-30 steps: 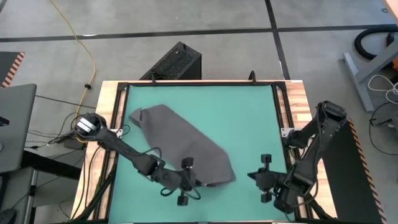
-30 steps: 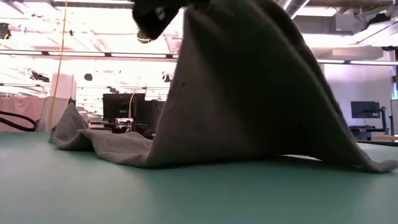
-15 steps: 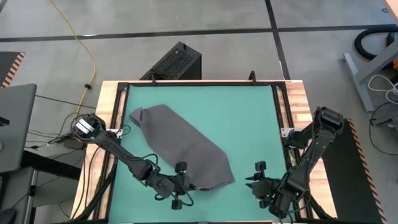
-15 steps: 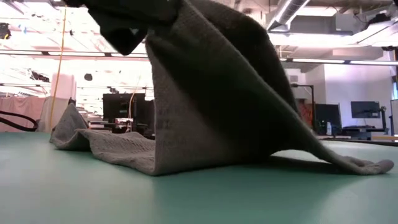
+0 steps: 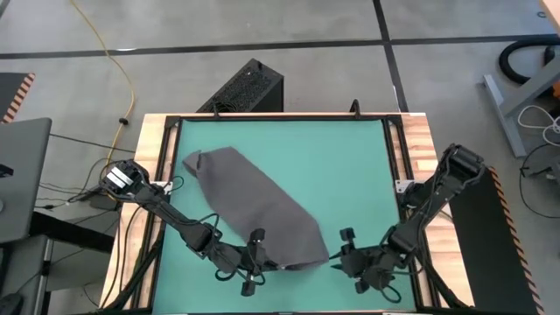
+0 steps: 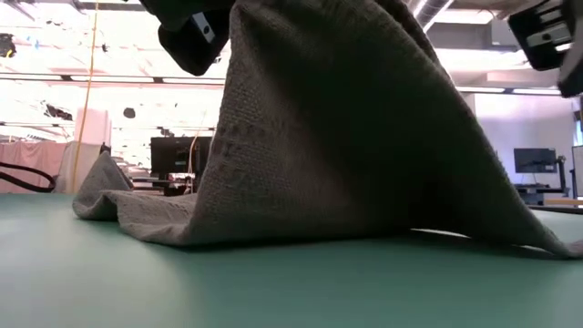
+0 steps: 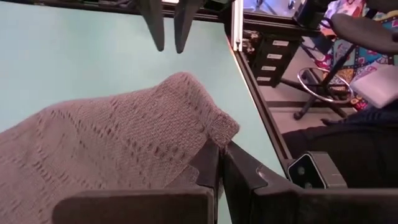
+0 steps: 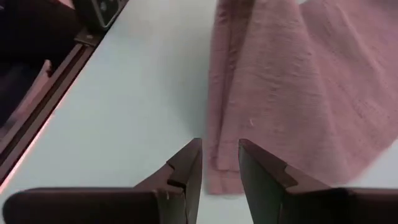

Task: Roll towel
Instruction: Roll the gray towel

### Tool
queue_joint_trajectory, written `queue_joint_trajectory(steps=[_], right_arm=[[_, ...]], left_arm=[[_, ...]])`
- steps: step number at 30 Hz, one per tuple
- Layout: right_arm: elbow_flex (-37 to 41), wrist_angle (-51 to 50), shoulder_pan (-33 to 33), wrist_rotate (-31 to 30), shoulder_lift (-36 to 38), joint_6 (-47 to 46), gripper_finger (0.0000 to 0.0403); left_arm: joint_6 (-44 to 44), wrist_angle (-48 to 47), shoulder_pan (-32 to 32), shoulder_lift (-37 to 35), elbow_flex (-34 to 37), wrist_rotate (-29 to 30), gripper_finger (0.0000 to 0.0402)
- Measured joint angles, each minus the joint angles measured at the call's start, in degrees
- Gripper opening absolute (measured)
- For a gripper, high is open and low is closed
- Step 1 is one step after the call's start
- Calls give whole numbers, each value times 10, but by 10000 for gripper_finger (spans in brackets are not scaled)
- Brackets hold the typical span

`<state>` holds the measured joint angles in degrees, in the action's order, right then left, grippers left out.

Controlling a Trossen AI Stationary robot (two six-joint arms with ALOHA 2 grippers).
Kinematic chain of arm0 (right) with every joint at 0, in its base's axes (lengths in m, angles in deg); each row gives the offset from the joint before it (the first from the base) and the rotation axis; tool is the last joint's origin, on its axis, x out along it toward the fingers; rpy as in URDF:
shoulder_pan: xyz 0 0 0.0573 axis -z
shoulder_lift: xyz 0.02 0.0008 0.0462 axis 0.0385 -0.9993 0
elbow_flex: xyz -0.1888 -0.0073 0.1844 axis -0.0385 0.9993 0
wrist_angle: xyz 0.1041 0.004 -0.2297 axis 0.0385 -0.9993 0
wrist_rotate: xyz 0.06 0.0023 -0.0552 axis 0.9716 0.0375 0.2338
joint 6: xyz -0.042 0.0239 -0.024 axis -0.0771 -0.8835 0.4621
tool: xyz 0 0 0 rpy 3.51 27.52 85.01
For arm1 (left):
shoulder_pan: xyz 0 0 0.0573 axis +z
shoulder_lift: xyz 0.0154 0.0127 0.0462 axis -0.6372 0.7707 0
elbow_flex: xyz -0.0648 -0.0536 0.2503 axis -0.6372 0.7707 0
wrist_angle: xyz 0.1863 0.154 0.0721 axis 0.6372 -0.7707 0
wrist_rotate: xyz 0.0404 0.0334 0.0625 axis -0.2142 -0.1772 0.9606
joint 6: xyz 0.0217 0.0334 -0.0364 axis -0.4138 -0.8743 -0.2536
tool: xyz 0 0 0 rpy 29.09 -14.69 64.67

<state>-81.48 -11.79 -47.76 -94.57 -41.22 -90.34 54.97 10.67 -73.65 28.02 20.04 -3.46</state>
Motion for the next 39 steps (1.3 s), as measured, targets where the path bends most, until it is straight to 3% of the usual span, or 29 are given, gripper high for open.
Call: queue_joint_trajectory(steps=[9,16,22,33,39], right_arm=[[0,-8,14,5,-1,27,135],[-1,24,29,44,-10,81,187],[-1,32,33,36,-86,106,225],[-1,59,49,29,-147,125,226],[-4,68,71,59,-178,145,216]], left_arm=[[-10,0,4,0,0,-1,0],[-7,0,4,0,0,-9,0],[1,-1,7,0,-1,-11,0],[22,-2,20,0,-1,-71,0],[50,-14,28,0,-1,-113,0]])
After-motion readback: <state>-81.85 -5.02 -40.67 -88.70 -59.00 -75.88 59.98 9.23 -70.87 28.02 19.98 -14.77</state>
